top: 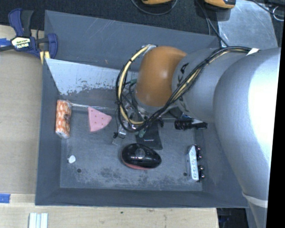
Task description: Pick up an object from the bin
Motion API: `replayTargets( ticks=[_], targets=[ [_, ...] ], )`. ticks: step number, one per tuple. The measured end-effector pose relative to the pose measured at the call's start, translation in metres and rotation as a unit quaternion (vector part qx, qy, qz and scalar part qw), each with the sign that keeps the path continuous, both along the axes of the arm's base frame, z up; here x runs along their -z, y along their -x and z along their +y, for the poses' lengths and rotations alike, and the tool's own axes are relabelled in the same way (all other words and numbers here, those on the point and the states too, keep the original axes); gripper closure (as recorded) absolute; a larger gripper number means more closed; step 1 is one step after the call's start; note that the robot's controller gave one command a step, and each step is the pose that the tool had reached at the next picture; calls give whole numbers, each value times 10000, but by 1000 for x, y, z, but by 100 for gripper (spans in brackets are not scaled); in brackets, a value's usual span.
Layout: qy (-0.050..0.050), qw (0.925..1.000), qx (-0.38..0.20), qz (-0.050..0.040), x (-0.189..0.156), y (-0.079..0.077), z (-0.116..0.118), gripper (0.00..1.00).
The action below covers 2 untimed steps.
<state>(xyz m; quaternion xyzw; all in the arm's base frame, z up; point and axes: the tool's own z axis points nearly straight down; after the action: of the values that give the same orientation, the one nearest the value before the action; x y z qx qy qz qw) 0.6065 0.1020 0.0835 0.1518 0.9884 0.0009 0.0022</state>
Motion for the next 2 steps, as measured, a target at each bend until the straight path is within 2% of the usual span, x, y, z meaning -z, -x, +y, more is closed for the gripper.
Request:
replayTargets(
  ticks=[1, 2],
  targets=[
    [5, 9997, -248, -14, 13, -3, 2, 0],
    [-8, 9953, 972, -15, -9, -10, -34, 0]
  ],
)
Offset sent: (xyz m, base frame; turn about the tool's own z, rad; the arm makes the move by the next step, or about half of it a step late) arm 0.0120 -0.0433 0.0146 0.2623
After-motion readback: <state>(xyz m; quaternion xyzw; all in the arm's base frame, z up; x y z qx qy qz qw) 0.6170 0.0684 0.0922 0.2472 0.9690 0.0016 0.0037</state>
